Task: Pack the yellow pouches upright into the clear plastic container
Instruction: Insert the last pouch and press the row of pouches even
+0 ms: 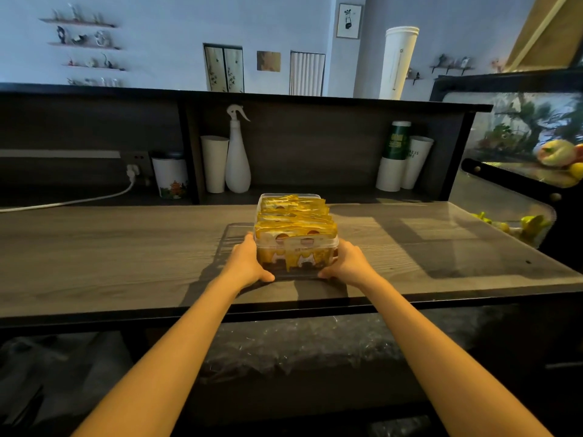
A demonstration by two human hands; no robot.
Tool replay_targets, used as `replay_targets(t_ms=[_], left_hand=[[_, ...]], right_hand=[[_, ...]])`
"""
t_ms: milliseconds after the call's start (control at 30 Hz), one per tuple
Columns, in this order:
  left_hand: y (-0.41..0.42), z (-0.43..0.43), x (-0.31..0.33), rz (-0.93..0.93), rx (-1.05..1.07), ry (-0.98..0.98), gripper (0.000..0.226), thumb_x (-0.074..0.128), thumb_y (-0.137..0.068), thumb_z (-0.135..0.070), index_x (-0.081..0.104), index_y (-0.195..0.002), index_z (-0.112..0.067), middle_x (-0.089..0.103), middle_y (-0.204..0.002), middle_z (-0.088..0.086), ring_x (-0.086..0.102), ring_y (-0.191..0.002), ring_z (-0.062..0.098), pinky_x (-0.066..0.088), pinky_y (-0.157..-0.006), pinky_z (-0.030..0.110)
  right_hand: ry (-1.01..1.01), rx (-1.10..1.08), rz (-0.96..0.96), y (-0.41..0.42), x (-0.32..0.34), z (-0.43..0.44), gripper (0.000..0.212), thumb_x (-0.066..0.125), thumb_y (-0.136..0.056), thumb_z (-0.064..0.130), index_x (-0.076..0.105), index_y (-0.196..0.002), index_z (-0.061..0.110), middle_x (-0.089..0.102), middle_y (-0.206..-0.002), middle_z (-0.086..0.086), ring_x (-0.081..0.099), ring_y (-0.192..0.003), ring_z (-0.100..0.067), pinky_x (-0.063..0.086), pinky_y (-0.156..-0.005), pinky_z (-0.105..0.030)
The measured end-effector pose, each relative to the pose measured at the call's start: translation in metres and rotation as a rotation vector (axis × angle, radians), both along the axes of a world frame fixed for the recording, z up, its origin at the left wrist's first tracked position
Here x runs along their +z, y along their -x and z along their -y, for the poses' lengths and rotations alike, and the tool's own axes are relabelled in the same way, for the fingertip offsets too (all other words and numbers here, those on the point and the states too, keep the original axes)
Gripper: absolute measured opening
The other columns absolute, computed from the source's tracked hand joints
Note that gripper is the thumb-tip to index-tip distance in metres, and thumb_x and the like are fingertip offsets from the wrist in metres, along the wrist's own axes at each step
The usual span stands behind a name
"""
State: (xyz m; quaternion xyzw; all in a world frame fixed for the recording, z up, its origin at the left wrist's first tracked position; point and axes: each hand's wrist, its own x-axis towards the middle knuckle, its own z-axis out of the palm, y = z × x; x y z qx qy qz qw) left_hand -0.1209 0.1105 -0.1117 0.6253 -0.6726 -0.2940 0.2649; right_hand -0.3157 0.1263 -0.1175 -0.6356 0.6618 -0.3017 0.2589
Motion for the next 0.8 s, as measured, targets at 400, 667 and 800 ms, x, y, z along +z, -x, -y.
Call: replay_targets(t_ms=[400, 667, 800], left_hand=[[0.011, 0.051, 0.004, 0.063, 0.064, -0.052, 0.093, 0.079, -0.067, -0.003, 0.024, -0.142, -0.012, 0.039, -0.141, 0.015, 0.041, -0.13, 0.032, 0.038, -0.105, 0.041], [0.017, 0.127, 0.004, 0.073, 0.1, -0.008, 0.087, 0.08, -0.065, -0.001, 0.031, -0.136, -0.011, 0.044, -0.137, 0.015, 0.044, -0.128, 0.031, 0.042, -0.101, 0.04], [0.021, 0.171, 0.006, 0.106, 0.125, -0.021, 0.086, 0.078, -0.067, -0.001, 0.029, -0.137, -0.007, 0.042, -0.137, 0.018, 0.043, -0.128, 0.034, 0.041, -0.101, 0.042]], right_hand=[[0.024, -0.008, -0.119, 0.007, -0.005, 0.063, 0.06, 0.081, -0.068, 0.015, 0.054, -0.122, 0.013, 0.062, -0.123, -0.01, 0.056, -0.117, -0.026, 0.047, -0.098, -0.038], [0.048, -0.002, -0.146, 0.009, -0.004, 0.142, 0.056, 0.08, -0.069, 0.013, 0.057, -0.12, 0.011, 0.063, -0.122, -0.01, 0.057, -0.117, -0.026, 0.046, -0.096, -0.036], [0.033, -0.009, -0.156, 0.008, -0.004, 0.188, 0.06, 0.079, -0.071, 0.013, 0.054, -0.125, 0.011, 0.061, -0.126, -0.01, 0.054, -0.12, -0.026, 0.044, -0.097, -0.033]])
